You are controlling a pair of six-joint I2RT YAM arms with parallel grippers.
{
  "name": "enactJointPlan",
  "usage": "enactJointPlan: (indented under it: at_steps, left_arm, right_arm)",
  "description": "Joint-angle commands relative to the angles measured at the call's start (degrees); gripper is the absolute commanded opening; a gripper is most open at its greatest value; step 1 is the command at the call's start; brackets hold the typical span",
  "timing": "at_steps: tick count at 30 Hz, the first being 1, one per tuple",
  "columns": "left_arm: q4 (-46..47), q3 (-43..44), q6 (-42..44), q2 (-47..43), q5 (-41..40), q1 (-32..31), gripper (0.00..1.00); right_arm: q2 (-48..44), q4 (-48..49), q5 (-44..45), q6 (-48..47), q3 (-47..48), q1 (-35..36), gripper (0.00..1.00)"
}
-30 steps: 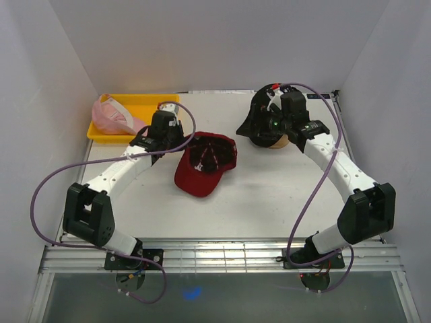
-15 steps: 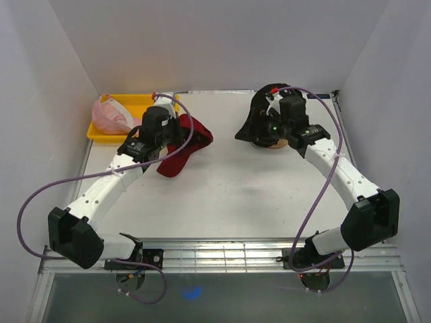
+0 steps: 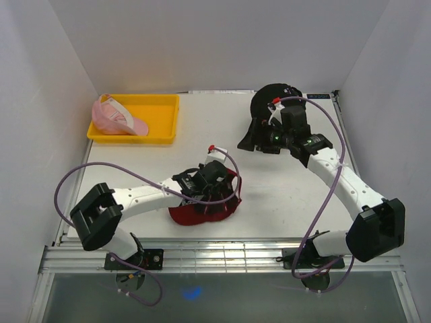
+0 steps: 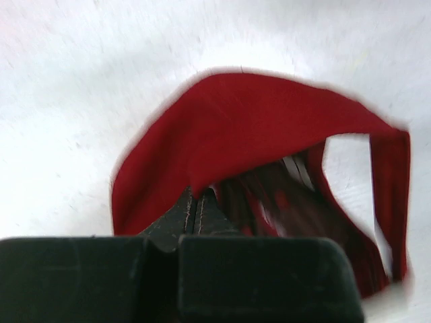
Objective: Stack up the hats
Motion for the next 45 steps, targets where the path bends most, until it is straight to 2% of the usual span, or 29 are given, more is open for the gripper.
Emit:
enactJointPlan:
  at_steps: [1, 7, 11, 17, 21, 28, 32, 38, 45]
  left_arm:
    - [-1.42, -2.21, -8.37, 0.26, -5.48, -2.76, 0.0]
    - [0.69, -4.67, -9.52, -1.66, -2.32, -2.85, 0.0]
    - [-0.35, -3.71, -8.99, -5.0, -1.87, -2.85, 0.0]
    - [-6.77, 5.42, -6.97, -10.28, 0.14, 0.83, 0.0]
    - [-9.32, 10.7, -5.04, -10.72, 2.07, 1.37, 0.0]
    - [-11.78, 16.42, -0.65, -7.56, 3.85, 1.54, 0.0]
    - [-9.33, 14.14, 0.94, -6.68, 3.75, 1.54, 0.0]
    - [-4.85, 5.18, -1.87, -7.56, 7.27, 1.54, 0.0]
    - [-3.26, 2.18, -4.07, -9.84, 7.62, 1.54, 0.0]
  right_arm:
    - [-3.22, 0.8, 0.51, 0.22, -2.55, 0.77, 0.96]
    - [-4.81, -0.96, 2.18, 0.31, -5.1, 2.27, 0.96]
    - [-5.07, -2.18, 5.85, 0.66, -5.81, 6.66, 0.95]
    - [-8.14, -0.35, 6.58, 1.19, -8.53, 8.51, 0.93]
    - [-8.68, -0.08, 6.57, 1.8, -8.98, 9.04, 0.93]
    - [-5.17, -3.67, 9.29, 2.42, -0.11, 9.48, 0.93]
    - [-3.23, -6.05, 12.02, 2.86, 4.11, 9.48, 0.94]
    - [-2.08, -5.97, 12.45, 4.18, 0.35, 9.57, 0.94]
    - [-2.53, -7.64, 11.24, 7.51, -0.19, 10.35, 0.97]
